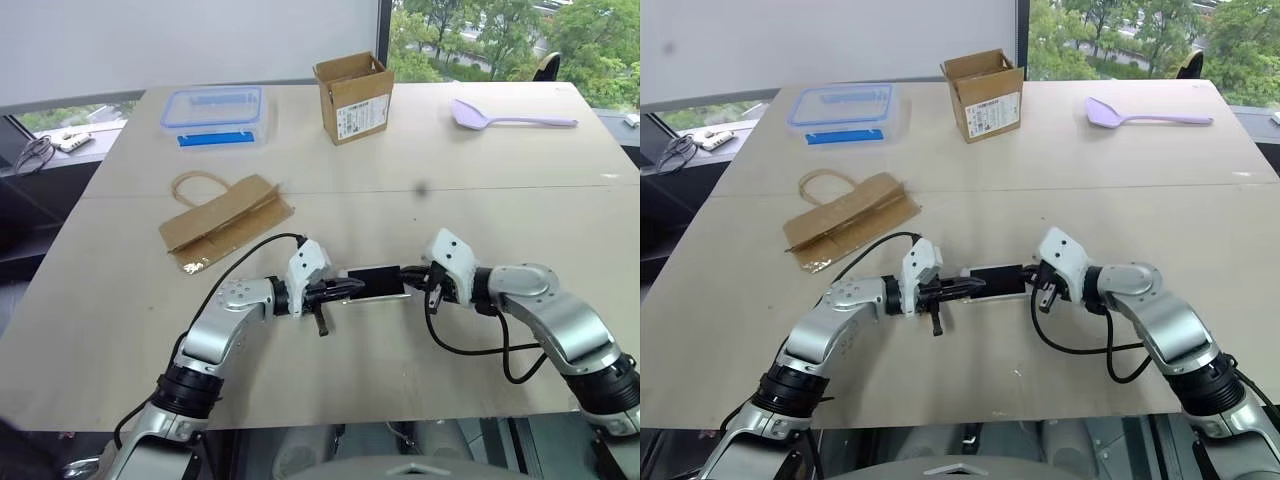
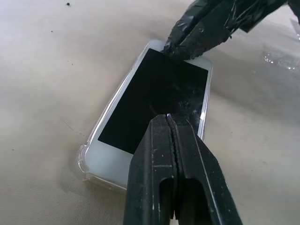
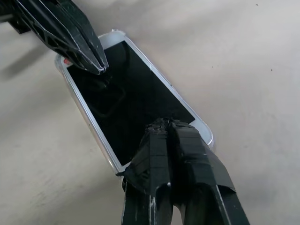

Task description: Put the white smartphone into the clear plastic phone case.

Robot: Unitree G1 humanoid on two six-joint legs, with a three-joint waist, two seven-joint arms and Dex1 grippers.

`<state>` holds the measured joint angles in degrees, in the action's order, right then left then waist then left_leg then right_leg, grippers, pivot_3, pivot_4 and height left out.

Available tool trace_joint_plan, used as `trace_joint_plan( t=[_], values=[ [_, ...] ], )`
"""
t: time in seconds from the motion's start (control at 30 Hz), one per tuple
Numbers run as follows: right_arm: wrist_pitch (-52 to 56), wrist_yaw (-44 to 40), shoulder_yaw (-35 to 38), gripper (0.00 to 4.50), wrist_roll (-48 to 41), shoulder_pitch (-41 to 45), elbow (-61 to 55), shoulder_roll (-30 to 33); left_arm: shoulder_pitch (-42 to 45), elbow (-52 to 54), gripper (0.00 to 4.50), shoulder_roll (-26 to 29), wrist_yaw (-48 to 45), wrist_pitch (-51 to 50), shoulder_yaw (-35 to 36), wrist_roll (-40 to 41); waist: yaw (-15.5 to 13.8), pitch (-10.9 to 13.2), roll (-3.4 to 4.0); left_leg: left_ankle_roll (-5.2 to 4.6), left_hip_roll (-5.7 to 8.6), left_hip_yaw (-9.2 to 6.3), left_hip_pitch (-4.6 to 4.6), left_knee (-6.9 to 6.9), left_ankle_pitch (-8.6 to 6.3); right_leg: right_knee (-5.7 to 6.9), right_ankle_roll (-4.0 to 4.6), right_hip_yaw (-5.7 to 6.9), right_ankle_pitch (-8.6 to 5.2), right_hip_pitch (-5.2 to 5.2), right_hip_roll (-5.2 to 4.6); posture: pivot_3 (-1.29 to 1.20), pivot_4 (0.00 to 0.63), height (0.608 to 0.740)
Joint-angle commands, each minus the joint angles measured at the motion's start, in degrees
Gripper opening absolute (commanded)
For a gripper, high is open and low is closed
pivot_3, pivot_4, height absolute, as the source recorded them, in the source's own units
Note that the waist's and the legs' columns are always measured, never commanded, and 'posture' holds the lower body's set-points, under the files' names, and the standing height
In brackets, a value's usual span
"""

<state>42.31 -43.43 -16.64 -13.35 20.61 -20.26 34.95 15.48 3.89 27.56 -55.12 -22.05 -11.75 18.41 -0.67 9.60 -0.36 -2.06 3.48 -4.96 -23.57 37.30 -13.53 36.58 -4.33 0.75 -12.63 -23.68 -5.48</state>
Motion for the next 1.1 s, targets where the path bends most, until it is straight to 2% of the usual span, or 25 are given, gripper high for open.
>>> trace_joint_plan(
  t=[0.03,0.2,0.3,0.53,0.67,0.8,0.87,1.0,1.1],
  values=[
    [4.52,-0.41,-2.91,0.03,1.78,0.39,2.02,1.66,-1.53,-0.47,0.00,0.59,0.53,-0.52,-0.78,-1.43,-0.01,-0.06,-0.02,-0.01,0.00,0.02,0.06,0.00,0.00,0.06,0.00,-0.02,0.00,0.02,0.00,0.00,0.150,0.740],
    [13.24,-1.96,-6.76,0.03,0.85,2.20,3.13,3.55,-2.40,0.88,0.00,0.34,1.46,-1.06,-0.69,-1.27,-0.15,-0.15,-0.05,-0.02,-0.01,0.05,0.59,-0.04,-0.02,0.09,0.01,-0.07,-0.03,0.47,-0.01,0.00,0.150,0.740],
    [16.31,-2.50,-8.67,0.03,0.35,3.53,6.50,2.52,-2.83,1.32,0.00,0.08,2.09,-1.20,-0.81,-1.26,-0.15,-0.52,-0.31,-0.04,-0.02,0.01,0.83,-0.06,-0.04,0.01,0.10,-0.03,-0.10,0.73,-0.04,0.00,0.150,0.740],
    [13.32,-3.26,-13.56,0.03,3.32,3.29,16.64,-0.19,-2.44,2.32,0.00,-0.71,3.62,-2.82,-0.84,-1.01,-0.07,-1.75,-0.75,-0.03,-0.08,-0.01,1.27,-0.11,-0.06,-0.03,-0.02,0.00,-0.33,1.14,-0.02,0.00,0.150,0.740],
    [11.25,-3.55,-15.45,0.03,5.50,2.40,21.41,-1.54,-1.41,3.62,0.00,-1.37,4.68,-5.15,-1.04,-0.91,0.09,-2.12,-0.59,0.19,-0.19,-0.03,1.91,-0.25,-0.23,-0.23,-0.05,0.01,-0.39,1.84,-0.03,0.00,0.150,0.740],
    [8.59,-3.62,-17.46,0.03,8.04,1.12,24.97,-2.69,-1.51,4.45,0.00,-1.41,5.02,-6.11,-1.01,-0.84,0.39,-2.72,-0.88,0.22,-0.35,-0.09,2.05,-0.33,-0.26,-0.38,-0.05,0.00,-0.39,2.00,-0.11,0.00,0.150,0.740],
    [2.77,-1.68,-15.65,0.03,9.31,-0.77,24.27,-3.54,-1.63,5.14,0.00,-1.28,5.21,-6.47,-0.52,-0.51,0.71,-2.95,-0.86,0.23,-0.35,-0.11,2.07,-0.43,-0.26,-0.52,-0.05,-0.07,-0.39,2.03,-0.12,0.00,0.150,0.740],
    [-12.56,-0.66,-7.45,0.03,7.40,-4.77,18.40,-5.32,-2.03,6.56,0.00,-2.05,5.65,-5.72,1.64,1.42,0.91,-2.83,-0.67,0.23,-0.36,-0.19,1.99,-0.50,-0.26,-0.62,-0.05,-0.09,-0.39,2.00,-0.13,0.00,0.150,0.740],
    [-17.67,-0.80,0.59,0.03,2.03,-8.53,11.78,-6.76,-3.04,8.04,0.00,-4.85,7.60,-2.88,5.11,3.64,0.96,-2.38,-0.25,0.22,-0.29,-0.17,1.85,-0.50,-0.25,-0.69,-0.07,-0.08,-0.37,1.88,-0.15,0.00,0.150,0.740]
  ],
)
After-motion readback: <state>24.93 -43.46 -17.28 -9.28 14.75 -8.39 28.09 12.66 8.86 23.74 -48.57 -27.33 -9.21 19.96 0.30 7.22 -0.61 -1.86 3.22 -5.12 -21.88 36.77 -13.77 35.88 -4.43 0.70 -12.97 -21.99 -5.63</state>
